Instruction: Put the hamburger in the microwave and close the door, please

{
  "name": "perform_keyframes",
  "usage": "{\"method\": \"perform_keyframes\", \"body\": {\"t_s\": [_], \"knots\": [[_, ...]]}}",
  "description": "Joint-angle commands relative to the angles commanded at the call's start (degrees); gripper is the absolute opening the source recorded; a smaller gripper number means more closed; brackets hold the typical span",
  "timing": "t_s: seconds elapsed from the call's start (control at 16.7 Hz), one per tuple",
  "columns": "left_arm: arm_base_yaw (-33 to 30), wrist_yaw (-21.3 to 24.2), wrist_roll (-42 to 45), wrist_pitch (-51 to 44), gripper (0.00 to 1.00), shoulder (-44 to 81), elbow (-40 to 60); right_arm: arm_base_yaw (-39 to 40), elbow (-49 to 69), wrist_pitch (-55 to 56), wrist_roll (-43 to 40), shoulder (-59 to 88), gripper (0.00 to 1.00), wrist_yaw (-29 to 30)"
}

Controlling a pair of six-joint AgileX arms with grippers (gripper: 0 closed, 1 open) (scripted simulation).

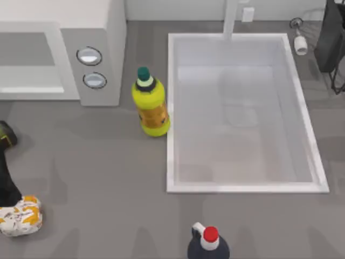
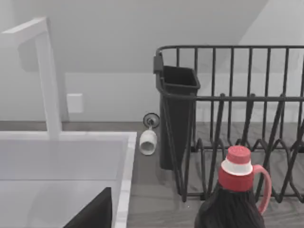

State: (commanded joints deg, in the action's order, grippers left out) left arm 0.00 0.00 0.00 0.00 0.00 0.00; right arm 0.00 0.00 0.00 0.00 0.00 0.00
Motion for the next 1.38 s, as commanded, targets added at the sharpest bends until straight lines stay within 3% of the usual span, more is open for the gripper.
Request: {"method": "perform_keyframes", "body": {"t_s": [0.18,0.42,1.08,1.38], "knots": [[-0.1,0.0,0.7,-0.6,1.00,0.7,0.6,0.0,0.0,0.0,0.0,0.0,1.00,0.0],[-0.7,0.0,8.5,-7.3,1.00,9.3,6.6,0.0,0.0,0.0,0.0,0.0,1.00,0.0],[-4.0,0.2,48.6,-41.1,1.00,63.3,37.5,0.0,0.0,0.0,0.0,0.0,1.00,0.0],[-5.1,0.2,61.7,-52.3,1.00,81.3,47.6,0.0,0.0,0.0,0.0,0.0,1.00,0.0]]}}
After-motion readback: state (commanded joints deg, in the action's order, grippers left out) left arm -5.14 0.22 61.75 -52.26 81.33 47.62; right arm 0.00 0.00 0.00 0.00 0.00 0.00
